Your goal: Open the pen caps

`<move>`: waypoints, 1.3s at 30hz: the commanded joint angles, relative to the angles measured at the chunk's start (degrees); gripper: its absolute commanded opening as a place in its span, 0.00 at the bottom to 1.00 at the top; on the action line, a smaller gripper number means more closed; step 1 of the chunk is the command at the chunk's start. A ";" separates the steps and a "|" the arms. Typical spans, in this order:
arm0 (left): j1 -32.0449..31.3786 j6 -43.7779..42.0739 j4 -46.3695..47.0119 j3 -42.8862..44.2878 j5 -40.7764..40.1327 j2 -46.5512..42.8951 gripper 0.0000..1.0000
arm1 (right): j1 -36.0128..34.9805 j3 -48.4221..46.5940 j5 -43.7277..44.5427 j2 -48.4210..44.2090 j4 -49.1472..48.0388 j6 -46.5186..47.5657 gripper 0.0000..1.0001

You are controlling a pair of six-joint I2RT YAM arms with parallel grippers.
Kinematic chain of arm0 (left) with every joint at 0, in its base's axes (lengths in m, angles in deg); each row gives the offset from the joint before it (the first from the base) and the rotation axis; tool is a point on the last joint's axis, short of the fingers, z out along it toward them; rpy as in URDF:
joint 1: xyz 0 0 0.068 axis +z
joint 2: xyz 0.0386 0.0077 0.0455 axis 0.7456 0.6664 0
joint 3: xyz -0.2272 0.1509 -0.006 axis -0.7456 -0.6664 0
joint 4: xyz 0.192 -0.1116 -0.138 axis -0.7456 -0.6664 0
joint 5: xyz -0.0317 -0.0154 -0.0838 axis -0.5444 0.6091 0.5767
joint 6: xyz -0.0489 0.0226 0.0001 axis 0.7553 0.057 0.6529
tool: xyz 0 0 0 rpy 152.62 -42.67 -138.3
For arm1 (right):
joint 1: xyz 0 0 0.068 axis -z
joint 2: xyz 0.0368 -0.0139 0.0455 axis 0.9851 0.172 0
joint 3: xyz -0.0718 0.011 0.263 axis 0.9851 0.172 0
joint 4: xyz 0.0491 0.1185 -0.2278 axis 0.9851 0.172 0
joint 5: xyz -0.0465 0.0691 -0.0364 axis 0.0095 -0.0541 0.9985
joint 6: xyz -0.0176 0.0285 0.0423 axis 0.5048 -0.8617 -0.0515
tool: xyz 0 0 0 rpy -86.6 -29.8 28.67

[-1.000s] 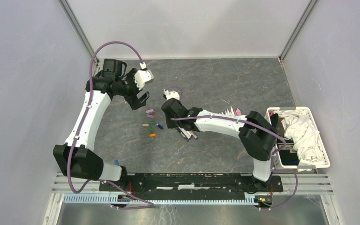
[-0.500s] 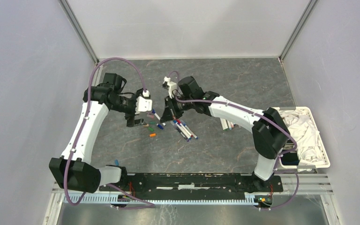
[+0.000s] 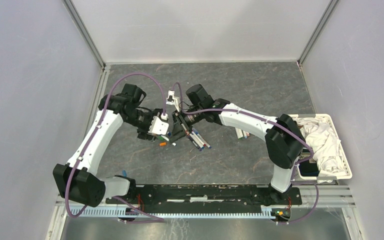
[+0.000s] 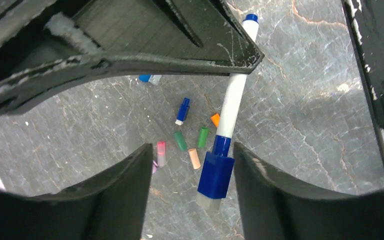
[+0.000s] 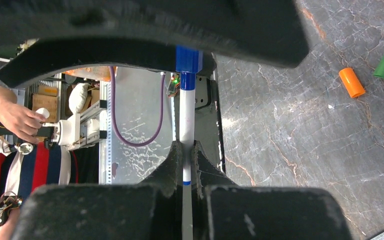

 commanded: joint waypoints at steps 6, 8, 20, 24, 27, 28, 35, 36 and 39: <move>-4.67 0.39 1.22 -0.68 -5.19 -0.02 0.36 | 0.51 -2.23 -1.61 1.18 0.62 1.35 0.00; -5.45 0.88 1.30 -0.67 -5.48 -0.11 0.19 | 0.53 -2.50 -1.19 1.63 0.26 0.52 0.11; -6.30 2.45 2.11 0.10 -5.07 0.71 0.02 | -0.46 -3.05 -1.43 4.75 -13.10 -11.93 0.32; -6.29 2.18 2.19 0.03 -5.80 0.77 0.02 | -0.18 -3.13 -0.70 5.07 -10.55 -10.32 0.08; -6.28 2.07 3.05 -0.17 -7.86 1.02 0.02 | 1.12 -0.51 0.87 3.65 -6.98 -7.28 0.00; -6.26 2.36 3.80 -0.29 -8.97 1.18 0.02 | 1.76 1.17 1.17 2.40 -6.82 -6.74 0.00; -2.09 1.35 7.59 1.63 -14.63 5.27 0.02 | 5.59 12.96 5.14 -4.98 -1.22 0.95 0.00; -1.69 1.35 8.17 1.89 -15.10 5.87 0.02 | 5.98 14.25 5.64 -5.85 -0.70 1.64 0.00; -1.24 1.92 10.27 1.78 -15.72 6.83 0.02 | 7.01 16.77 7.12 -7.52 0.71 3.52 0.00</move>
